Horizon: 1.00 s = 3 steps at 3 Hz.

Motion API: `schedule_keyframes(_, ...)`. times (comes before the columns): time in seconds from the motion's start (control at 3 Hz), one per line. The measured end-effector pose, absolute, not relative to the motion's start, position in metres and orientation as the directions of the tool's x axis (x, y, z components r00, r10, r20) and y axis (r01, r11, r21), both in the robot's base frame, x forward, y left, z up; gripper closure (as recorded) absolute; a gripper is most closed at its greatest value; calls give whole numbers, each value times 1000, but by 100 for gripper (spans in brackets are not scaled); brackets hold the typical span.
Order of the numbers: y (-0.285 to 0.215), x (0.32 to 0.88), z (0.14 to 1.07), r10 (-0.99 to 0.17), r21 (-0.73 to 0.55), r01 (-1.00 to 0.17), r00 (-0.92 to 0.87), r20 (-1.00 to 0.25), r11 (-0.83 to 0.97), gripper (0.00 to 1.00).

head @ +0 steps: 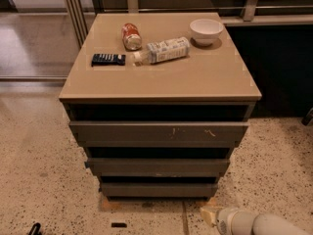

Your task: Open bottom drawer

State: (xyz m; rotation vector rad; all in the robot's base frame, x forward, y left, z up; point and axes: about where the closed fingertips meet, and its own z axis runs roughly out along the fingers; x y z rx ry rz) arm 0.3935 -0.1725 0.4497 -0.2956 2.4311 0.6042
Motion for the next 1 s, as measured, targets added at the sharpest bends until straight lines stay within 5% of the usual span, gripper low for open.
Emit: schedule_keyframes(1.0, -153, 430, 387, -24, 314, -287, -771, -636, 905, 100)
